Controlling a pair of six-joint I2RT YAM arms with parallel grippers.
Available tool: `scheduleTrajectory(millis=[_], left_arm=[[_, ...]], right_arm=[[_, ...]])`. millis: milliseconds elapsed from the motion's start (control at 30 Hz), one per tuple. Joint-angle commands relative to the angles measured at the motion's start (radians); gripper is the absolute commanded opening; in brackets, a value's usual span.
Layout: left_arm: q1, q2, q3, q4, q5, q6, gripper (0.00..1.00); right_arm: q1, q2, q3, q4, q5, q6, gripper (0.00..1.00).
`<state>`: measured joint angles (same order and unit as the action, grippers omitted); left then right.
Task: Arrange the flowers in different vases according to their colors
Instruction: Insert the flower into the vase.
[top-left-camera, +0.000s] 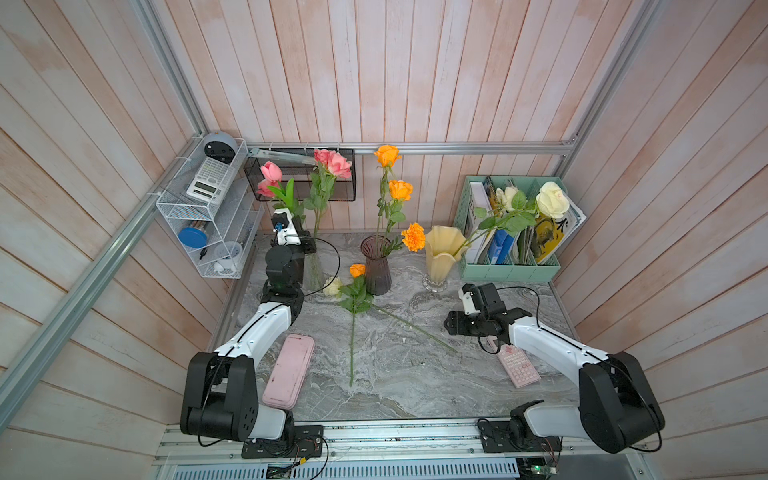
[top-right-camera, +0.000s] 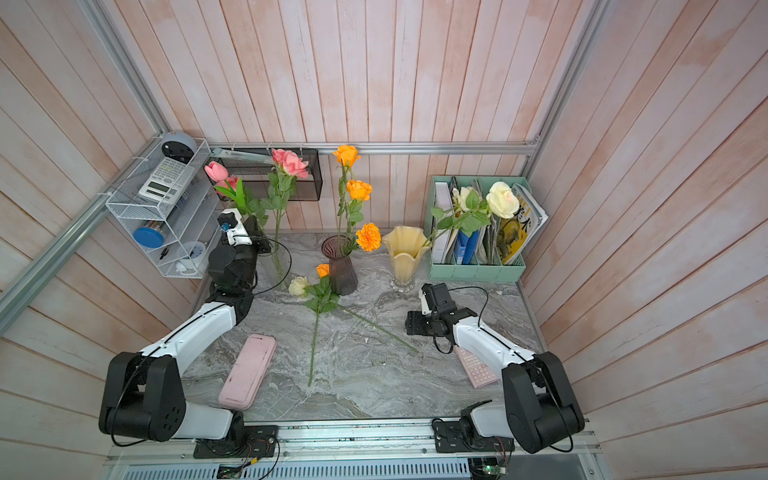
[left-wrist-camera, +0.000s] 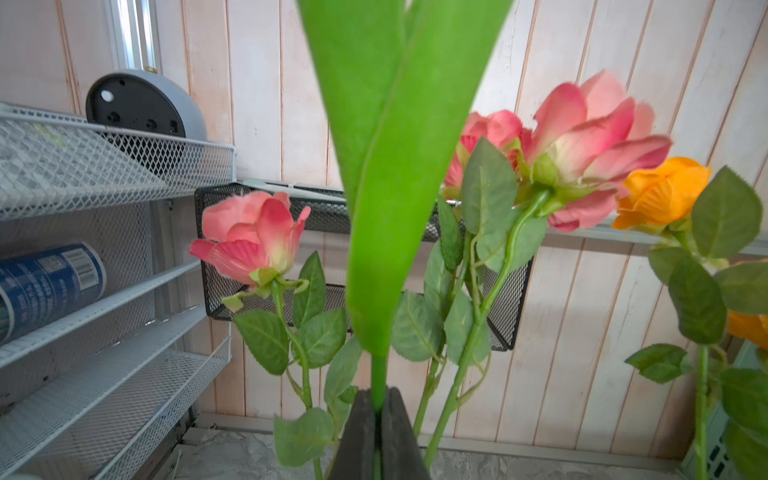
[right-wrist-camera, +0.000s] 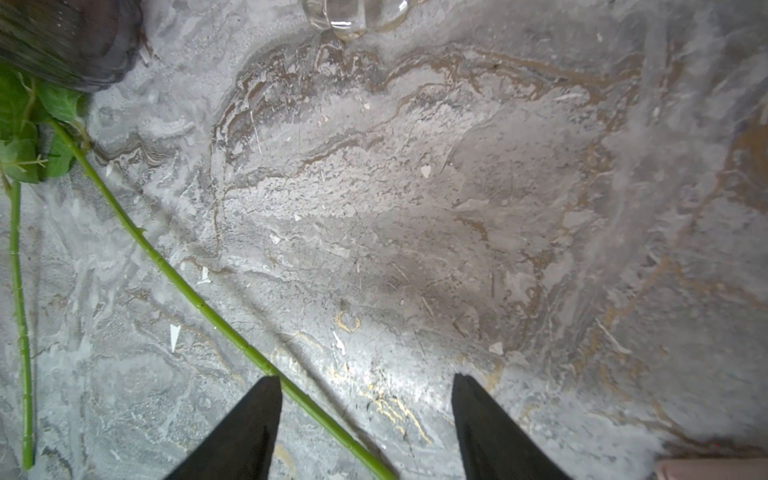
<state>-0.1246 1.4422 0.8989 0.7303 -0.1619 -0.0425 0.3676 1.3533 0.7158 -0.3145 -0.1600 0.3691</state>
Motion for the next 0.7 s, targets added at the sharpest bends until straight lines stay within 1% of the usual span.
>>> scheduleTrajectory(millis=[0, 167, 367, 433, 467, 533, 600, 667], left_arm=[[0.0, 0.029, -0.026, 0.061, 0.005, 0.022, 0.0], [-0.005, 0.053, -0.053, 0.075, 0.002, 0.034, 0.0], [-0.029, 0.074, -0.093, 0.079, -0.032, 0.076, 0.0], [-0.033, 0.077, -0.118, 0.088, -0.049, 0.071, 0.16], [-0.033, 0.076, -0.13, 0.098, -0.049, 0.069, 0.18], [-0.039, 0.075, -0.146, 0.104, -0.055, 0.064, 0.27], [-0.048, 0.07, -0.151, 0.089, -0.064, 0.07, 0.3], [-0.051, 0.06, -0.161, 0.087, -0.074, 0.072, 0.43]], right_arm=[[-0.005, -0.013, 0.011, -0.018, -0.027, -0.016, 0.71], [-0.004, -0.011, 0.016, -0.022, -0.043, -0.018, 0.71], [0.0, -0.003, 0.051, -0.015, -0.098, -0.039, 0.71], [0.007, 0.015, 0.072, -0.018, -0.112, -0.05, 0.71], [0.011, 0.024, 0.084, -0.025, -0.115, -0.054, 0.71], [0.025, 0.045, 0.106, -0.032, -0.114, -0.064, 0.71], [0.042, 0.065, 0.131, -0.041, -0.112, -0.076, 0.71], [0.063, 0.087, 0.162, -0.053, -0.115, -0.097, 0.71]])
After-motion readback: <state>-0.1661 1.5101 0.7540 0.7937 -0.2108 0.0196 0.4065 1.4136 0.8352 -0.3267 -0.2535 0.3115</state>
